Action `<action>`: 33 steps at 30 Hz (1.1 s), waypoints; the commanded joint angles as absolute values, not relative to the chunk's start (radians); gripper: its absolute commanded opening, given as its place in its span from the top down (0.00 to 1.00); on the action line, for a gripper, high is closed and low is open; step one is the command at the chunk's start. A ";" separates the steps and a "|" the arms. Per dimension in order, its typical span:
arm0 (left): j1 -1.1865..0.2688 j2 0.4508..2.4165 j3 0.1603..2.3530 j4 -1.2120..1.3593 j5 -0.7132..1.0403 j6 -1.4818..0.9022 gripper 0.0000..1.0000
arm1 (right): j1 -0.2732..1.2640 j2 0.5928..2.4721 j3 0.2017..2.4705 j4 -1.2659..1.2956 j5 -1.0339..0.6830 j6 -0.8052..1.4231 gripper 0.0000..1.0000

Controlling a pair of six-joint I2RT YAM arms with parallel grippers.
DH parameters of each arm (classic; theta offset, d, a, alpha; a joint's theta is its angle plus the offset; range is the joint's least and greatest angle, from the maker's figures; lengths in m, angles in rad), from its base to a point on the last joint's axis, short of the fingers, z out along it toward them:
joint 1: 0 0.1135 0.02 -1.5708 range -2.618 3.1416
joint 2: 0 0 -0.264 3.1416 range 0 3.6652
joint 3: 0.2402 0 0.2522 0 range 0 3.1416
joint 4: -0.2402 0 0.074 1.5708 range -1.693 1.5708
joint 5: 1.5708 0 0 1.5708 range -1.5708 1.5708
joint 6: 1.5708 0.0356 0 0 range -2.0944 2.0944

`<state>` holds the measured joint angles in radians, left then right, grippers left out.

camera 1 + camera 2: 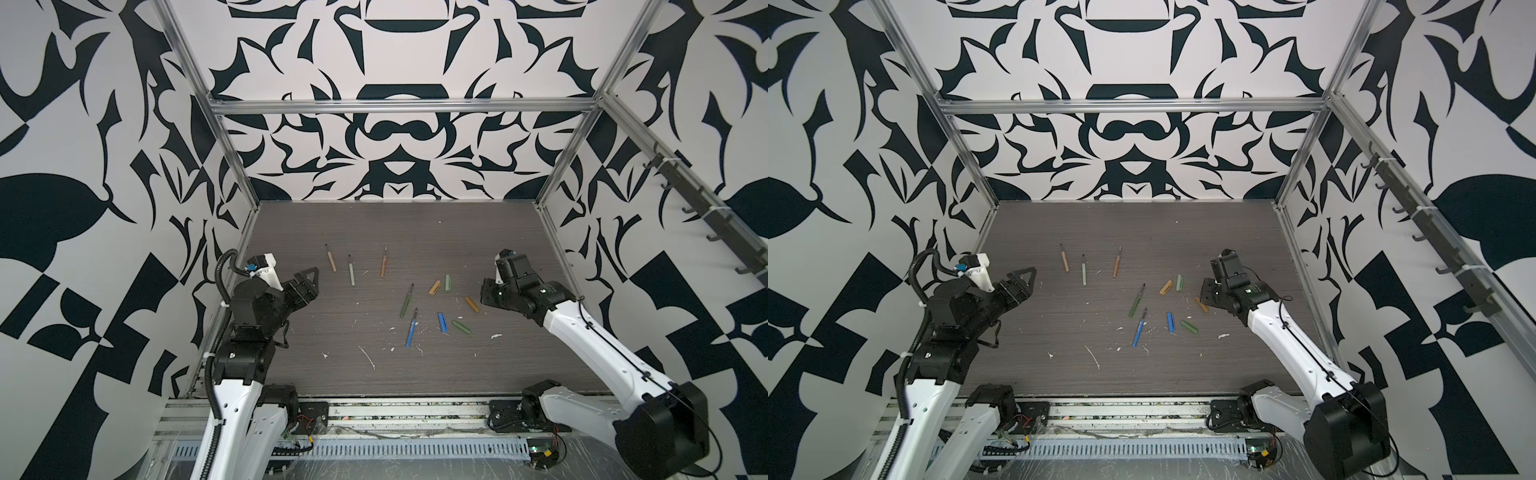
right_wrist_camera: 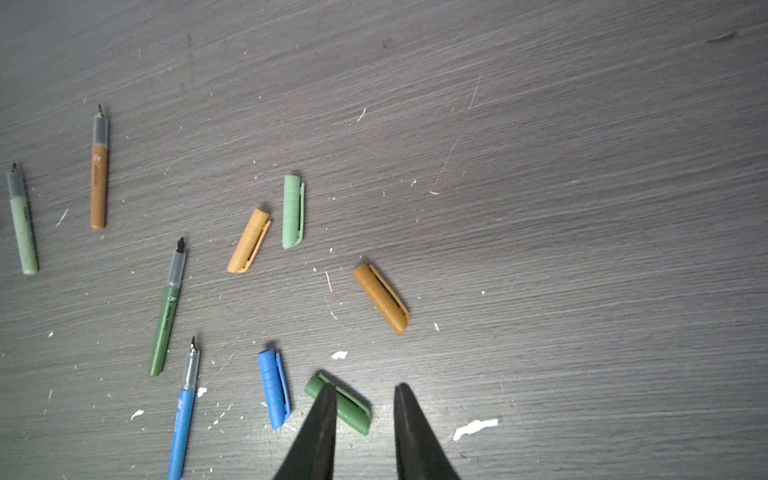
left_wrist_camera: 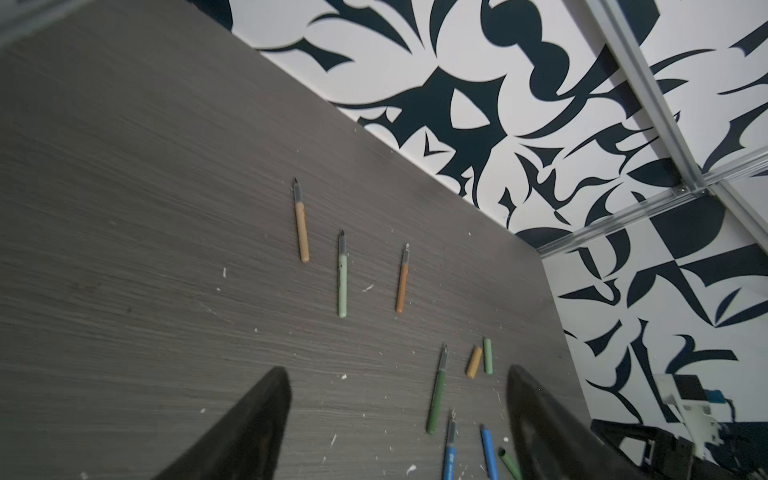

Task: Insert the pens into the pen caps
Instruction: 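Reach the left gripper to the dark green pen while the right moves over caps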

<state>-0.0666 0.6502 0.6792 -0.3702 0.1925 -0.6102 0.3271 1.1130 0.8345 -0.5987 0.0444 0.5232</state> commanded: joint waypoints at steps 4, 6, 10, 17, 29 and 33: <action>-0.243 0.942 0.825 -0.481 0.179 -0.542 0.28 | 0.342 1.083 0.818 -0.550 -0.008 0.525 0.90; -0.393 1.011 0.861 -0.508 0.018 -0.530 0.28 | 0.349 1.082 0.815 -0.545 -0.030 0.526 1.00; -0.601 1.179 0.974 -0.580 -0.211 -0.512 0.29 | 0.367 1.068 0.804 -0.556 -0.022 0.520 1.00; -0.732 1.579 1.251 -0.751 -0.206 -0.483 0.42 | 0.370 1.027 0.777 -0.570 -0.005 0.508 1.00; -0.802 1.994 1.615 -0.942 -0.079 -0.396 0.63 | 0.372 0.996 0.737 -0.575 0.001 0.494 1.00; -0.818 2.048 1.639 -0.961 -0.046 -0.393 0.65 | 0.373 0.983 0.727 -0.571 -0.003 0.495 1.00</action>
